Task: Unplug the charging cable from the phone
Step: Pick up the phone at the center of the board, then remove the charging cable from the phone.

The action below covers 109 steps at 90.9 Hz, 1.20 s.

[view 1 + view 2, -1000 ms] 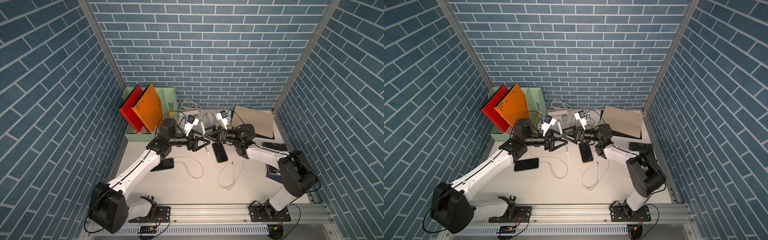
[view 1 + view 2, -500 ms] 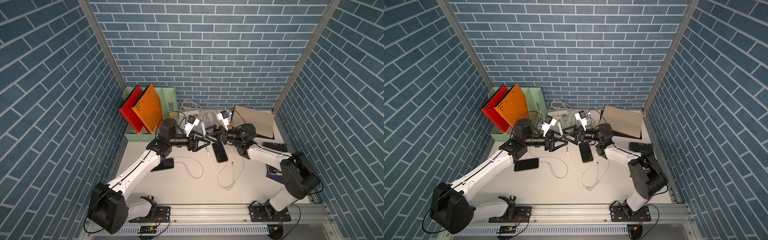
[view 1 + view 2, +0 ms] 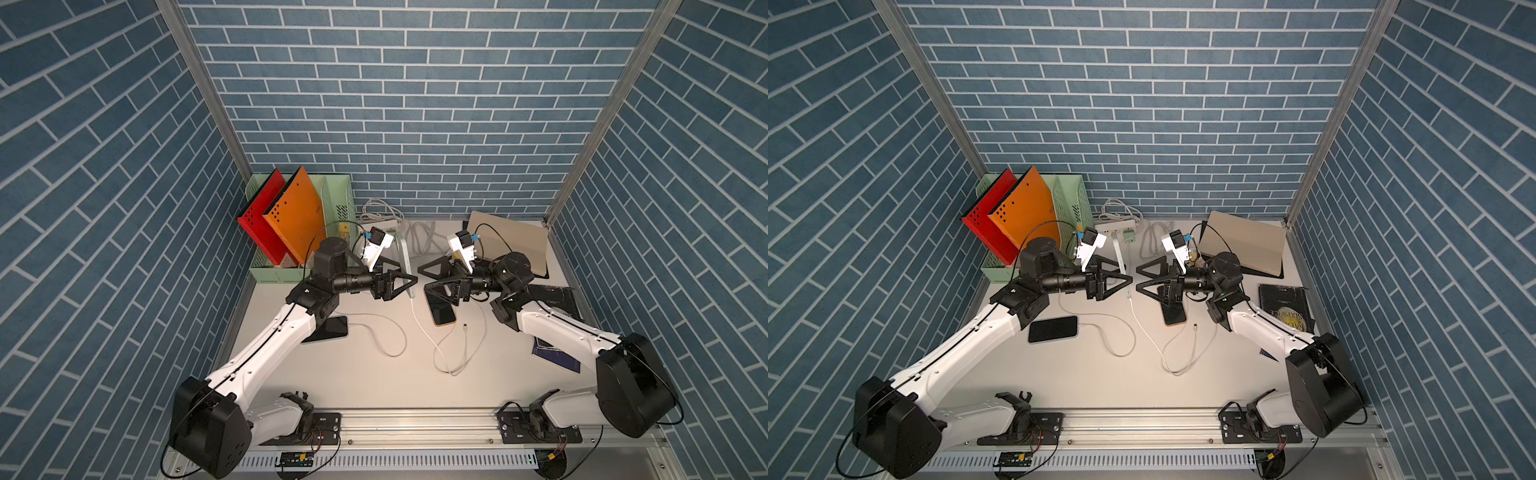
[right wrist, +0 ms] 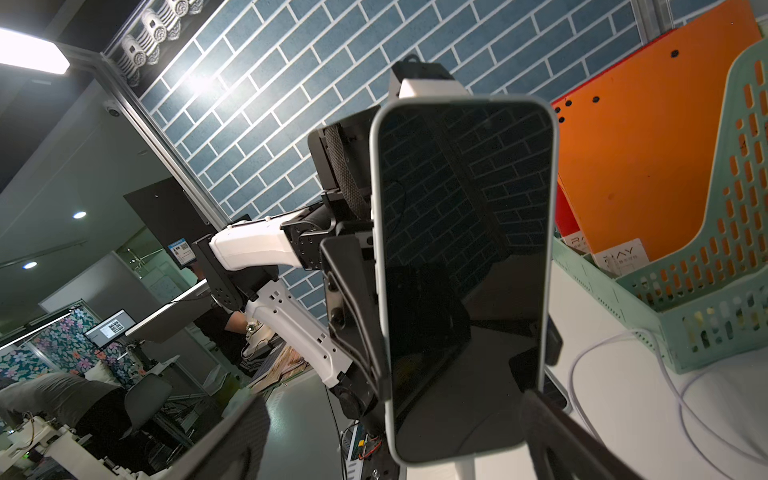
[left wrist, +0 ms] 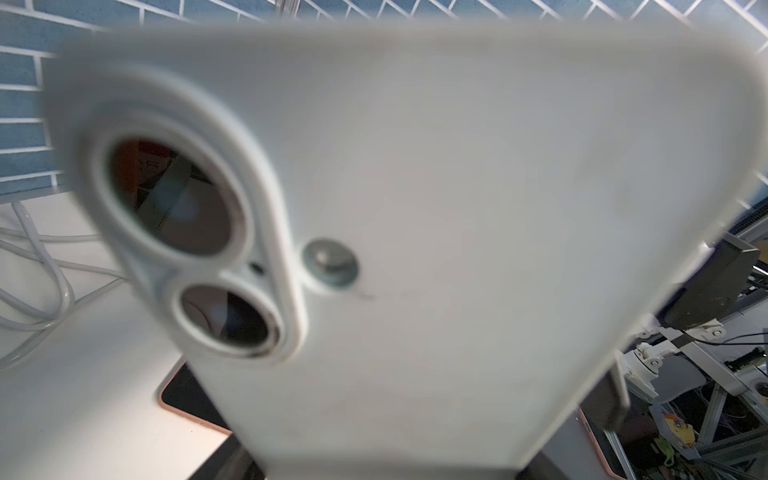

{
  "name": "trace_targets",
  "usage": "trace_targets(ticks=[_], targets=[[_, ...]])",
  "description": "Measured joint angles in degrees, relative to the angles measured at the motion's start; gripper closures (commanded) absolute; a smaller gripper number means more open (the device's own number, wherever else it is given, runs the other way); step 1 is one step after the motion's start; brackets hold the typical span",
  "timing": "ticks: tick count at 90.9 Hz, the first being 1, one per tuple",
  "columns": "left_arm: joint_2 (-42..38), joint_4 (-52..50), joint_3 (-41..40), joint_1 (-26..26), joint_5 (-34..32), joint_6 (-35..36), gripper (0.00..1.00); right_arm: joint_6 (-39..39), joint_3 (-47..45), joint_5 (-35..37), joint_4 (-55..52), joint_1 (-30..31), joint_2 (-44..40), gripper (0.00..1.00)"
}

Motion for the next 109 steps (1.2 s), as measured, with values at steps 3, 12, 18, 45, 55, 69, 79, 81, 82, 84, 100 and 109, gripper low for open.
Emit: trace_targets(ticks=[3, 12, 18, 45, 55, 69, 79, 81, 82, 84, 100, 109], targets=[[0.0, 0.0, 0.1, 0.1, -0.3, 0.0, 1.00, -1.0, -0.5, 0.2, -1.6, 0.0, -0.5, 0.13], [0.0, 0.0, 0.5, 0.2, -0.8, 0.0, 1.00, -3.7, -2.1, 0.8, -5.4, 0.0, -1.8, 0.22], [0.0, 0.0, 1.1, 0.3, -1.0, -0.2, 1.00, -5.2, -3.0, 1.1, -7.2, 0.3, -2.0, 0.25], [0.1, 0.6, 2.3, 0.3, -1.4, -0.5, 1.00, -9.3, -4.9, 3.3, -12.6, 3.1, -1.7, 0.36], [0.5, 0.6, 2.3, 0.3, -1.5, -0.6, 1.00, -10.0, -5.1, 3.9, -13.1, 4.3, -0.9, 0.41], [0.6, 0.6, 2.3, 0.3, -1.6, -0.6, 1.00, -11.0, -5.2, 4.9, -13.7, 5.6, 0.5, 0.49], [0.6, 0.6, 2.3, 0.3, -1.7, -0.7, 1.00, -11.6, -5.2, 5.4, -13.8, 6.2, 1.7, 0.62], [0.6, 0.6, 2.3, 0.3, -1.7, -0.7, 1.00, -11.8, -5.2, 5.5, -13.9, 6.3, 1.9, 0.65], [0.6, 0.6, 2.3, 0.3, -1.7, -0.7, 1.00, -12.1, -5.2, 5.5, -13.8, 6.3, 2.0, 0.67], [0.6, 0.6, 2.3, 0.3, -1.7, -0.7, 1.00, -11.9, -5.2, 5.6, -13.9, 6.3, 2.2, 0.69], [0.6, 0.6, 2.3, 0.3, -1.7, -0.7, 1.00, -12.6, -5.2, 6.3, -14.0, 6.4, 2.9, 0.91], [0.6, 0.6, 2.3, 0.3, -1.8, -0.7, 1.00, -12.5, -5.2, 6.4, -13.9, 6.4, 3.1, 1.00]])
